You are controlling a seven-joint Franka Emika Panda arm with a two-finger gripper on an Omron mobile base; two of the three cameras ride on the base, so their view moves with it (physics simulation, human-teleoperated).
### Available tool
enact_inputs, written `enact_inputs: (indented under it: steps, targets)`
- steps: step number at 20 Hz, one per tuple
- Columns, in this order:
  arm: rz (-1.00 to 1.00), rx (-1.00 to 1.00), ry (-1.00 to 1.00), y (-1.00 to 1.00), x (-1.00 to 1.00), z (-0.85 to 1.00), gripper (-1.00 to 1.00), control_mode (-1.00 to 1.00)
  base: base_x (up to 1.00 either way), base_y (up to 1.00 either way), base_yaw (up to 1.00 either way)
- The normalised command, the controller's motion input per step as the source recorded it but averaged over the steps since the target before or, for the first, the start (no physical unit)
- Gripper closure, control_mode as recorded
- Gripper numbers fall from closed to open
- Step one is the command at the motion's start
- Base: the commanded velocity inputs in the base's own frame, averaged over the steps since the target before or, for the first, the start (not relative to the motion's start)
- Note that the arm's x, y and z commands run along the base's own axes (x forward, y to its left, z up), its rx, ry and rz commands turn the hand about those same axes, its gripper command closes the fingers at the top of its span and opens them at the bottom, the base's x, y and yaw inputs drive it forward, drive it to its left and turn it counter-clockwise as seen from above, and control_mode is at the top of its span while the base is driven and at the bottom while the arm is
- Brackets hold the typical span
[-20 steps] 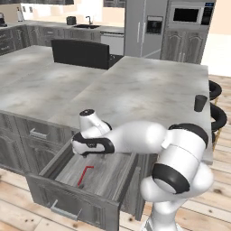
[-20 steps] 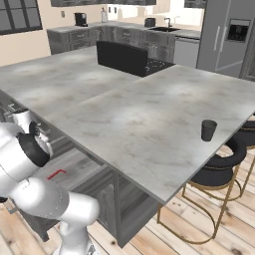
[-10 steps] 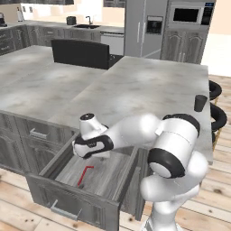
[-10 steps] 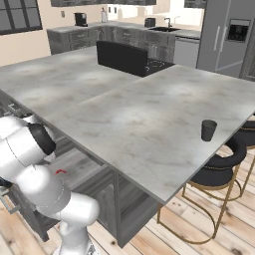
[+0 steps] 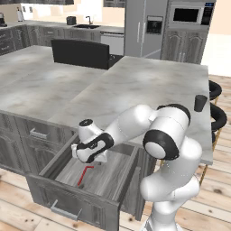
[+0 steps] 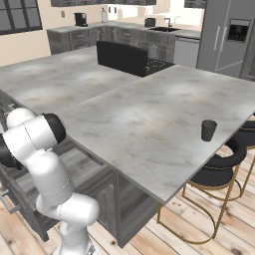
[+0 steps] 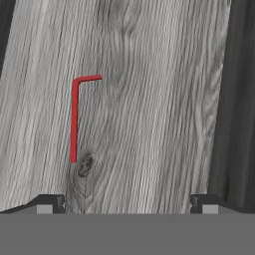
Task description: Take a straw from the drawer in front and place it inside the glass cup on the dining counter.
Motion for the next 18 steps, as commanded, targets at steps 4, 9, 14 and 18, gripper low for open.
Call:
enact_inputs:
  steps: [4,9,14,18]
  targets:
    - [-0.05,0.0,0.0,0.12,0.2,-0.24,-1.0,-1.0,0.0,0.0,0.0]
    - [-0.06,0.0,0.0,0.05,0.25,-0.2,-1.0,-1.0,0.0,0.0,0.0]
    - [-0.06,0.0,0.0,0.0,0.26,-0.19,-1.0,-1.0,0.0,0.0,0.0]
    - [-0.05,0.0,0.0,0.0,0.27,-0.2,-1.0,-1.0,0.0,0.0,0.0]
